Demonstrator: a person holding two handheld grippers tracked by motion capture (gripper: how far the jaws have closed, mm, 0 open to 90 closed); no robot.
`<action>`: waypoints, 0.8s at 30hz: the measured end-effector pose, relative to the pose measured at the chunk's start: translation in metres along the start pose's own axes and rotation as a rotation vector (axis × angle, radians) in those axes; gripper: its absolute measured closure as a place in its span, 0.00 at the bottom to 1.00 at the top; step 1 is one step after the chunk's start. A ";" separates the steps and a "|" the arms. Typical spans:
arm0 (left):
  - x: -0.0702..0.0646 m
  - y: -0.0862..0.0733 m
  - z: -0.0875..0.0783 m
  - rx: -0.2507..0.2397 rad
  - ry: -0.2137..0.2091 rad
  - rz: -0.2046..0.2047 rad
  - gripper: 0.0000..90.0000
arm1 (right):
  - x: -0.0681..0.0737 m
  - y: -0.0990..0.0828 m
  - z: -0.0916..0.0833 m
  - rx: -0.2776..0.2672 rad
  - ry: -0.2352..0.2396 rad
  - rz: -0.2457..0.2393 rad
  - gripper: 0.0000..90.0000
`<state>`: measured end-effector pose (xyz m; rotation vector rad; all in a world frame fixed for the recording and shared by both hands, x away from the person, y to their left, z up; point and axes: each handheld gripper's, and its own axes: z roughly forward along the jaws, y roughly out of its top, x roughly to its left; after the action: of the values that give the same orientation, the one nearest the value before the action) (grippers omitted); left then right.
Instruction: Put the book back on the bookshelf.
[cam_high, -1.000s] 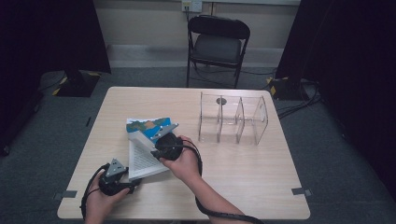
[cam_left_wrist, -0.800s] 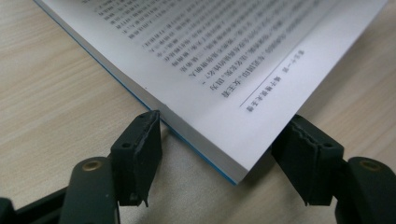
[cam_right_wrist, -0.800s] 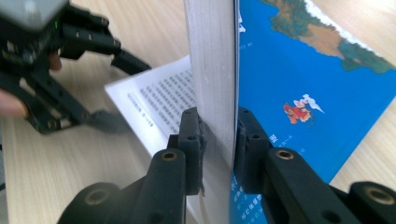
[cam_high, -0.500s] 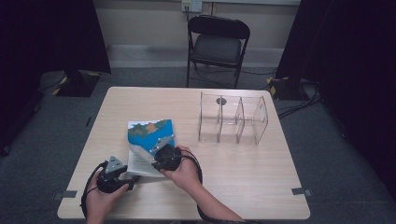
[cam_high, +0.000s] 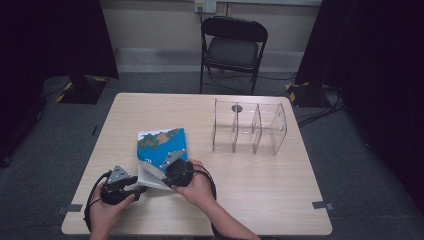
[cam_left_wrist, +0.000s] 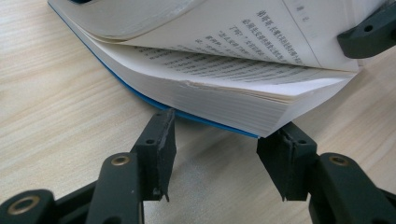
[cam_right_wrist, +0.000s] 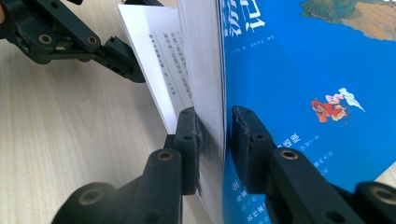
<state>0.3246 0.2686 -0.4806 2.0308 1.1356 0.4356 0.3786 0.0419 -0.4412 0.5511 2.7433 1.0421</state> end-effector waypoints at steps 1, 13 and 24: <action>0.000 0.000 0.000 0.003 0.000 0.001 0.53 | 0.000 0.000 0.000 0.000 0.000 0.000 0.81; 0.000 -0.002 0.018 0.018 0.041 0.018 0.36 | 0.001 -0.004 0.003 -0.025 0.014 -0.002 0.76; -0.001 -0.002 0.018 0.037 0.047 0.025 0.37 | 0.000 -0.027 0.009 -0.095 0.034 -0.009 0.40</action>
<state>0.3335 0.2599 -0.4935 2.0781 1.1555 0.4803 0.3735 0.0281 -0.4657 0.5103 2.7055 1.1825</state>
